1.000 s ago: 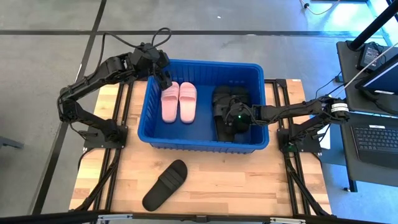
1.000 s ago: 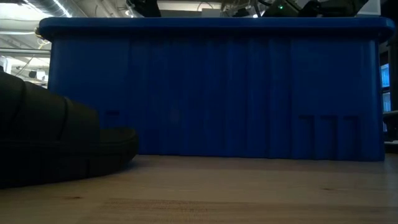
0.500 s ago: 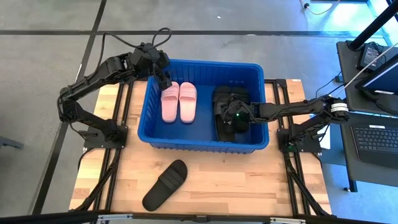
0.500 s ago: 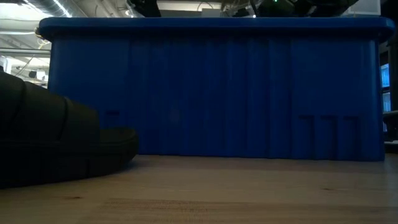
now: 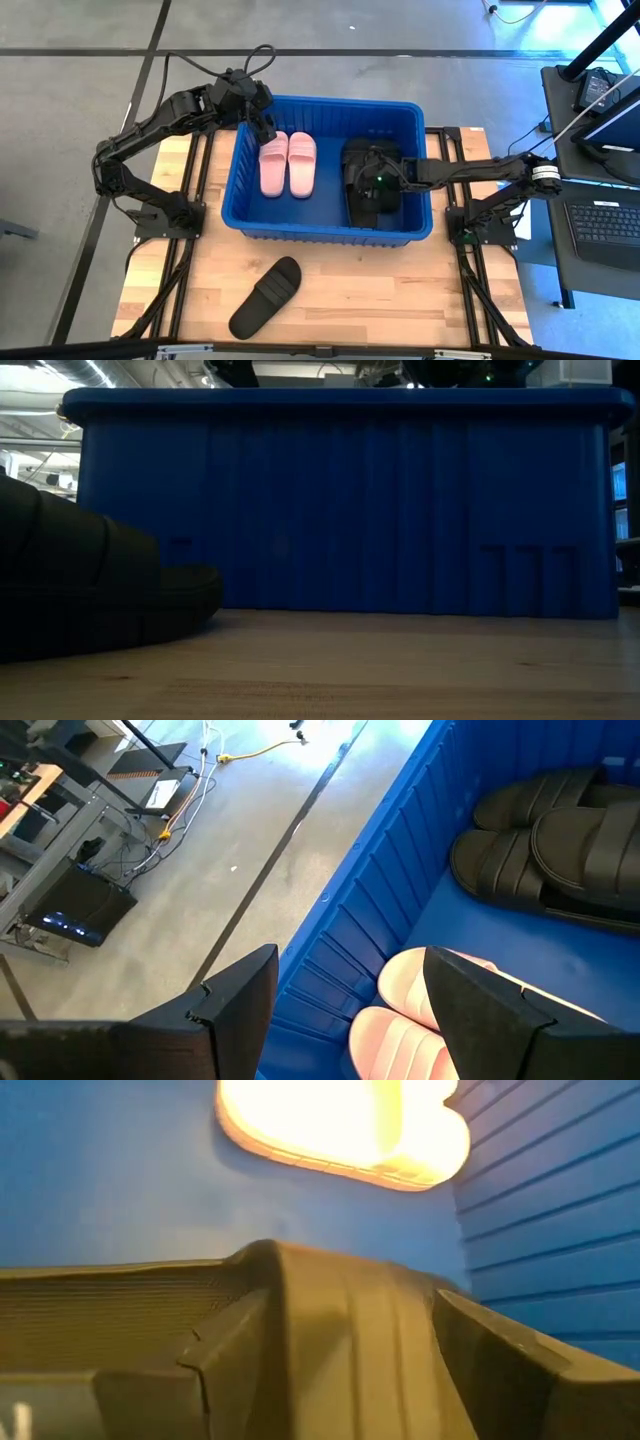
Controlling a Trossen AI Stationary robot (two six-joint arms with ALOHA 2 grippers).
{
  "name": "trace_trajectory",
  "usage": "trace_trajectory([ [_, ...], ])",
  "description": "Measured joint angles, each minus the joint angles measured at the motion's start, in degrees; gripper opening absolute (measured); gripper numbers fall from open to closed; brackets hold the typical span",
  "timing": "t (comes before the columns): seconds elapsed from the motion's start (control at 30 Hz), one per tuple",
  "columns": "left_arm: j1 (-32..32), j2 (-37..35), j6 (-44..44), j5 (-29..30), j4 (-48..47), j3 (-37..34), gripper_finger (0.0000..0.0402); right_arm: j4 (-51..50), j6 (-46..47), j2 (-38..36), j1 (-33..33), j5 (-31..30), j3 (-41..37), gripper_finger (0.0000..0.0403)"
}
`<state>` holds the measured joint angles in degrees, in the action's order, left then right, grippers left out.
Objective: Pick and place slides into bin
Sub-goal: Put the black slipper into the blue bin
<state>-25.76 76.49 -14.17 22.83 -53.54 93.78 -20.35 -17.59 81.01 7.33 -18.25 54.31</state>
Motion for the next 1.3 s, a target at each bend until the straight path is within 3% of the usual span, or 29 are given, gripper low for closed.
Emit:
trace_trajectory([
  [0.2, 0.00, 0.00, 0.00, 0.00, 0.00, 0.00, 0.0246, -7.98, 5.83, 0.00, -0.02, 4.95, 4.10, 0.0280],
  [0.63, 0.32, 0.00, 0.02, -0.15, 0.00, 0.00, 0.0246, -19.25, 13.15, 0.00, -0.06, 5.01, 19.76, 0.0280],
  [0.8, 2.08, 0.00, 0.39, -8.65, -0.02, 0.00, 0.0246, -14.73, 12.41, -0.13, -0.44, 5.00, 23.01, 0.0280],
  [1.0, 8.58, 0.00, 3.20, -19.55, -2.47, 0.00, 0.0246, -8.66, 11.51, 0.33, -0.44, 4.99, 23.01, 0.0280],
  [1.13, 16.08, 0.01, 3.75, -21.40, -5.67, 0.00, 0.0246, -5.65, 9.61, 0.33, -0.44, 4.97, 22.98, 0.0280],
  [1.3, 26.90, 0.44, 4.61, -21.45, -2.76, -2.17, 0.0246, -2.01, 9.81, 0.31, -0.44, 4.97, 22.98, 0.0280],
])
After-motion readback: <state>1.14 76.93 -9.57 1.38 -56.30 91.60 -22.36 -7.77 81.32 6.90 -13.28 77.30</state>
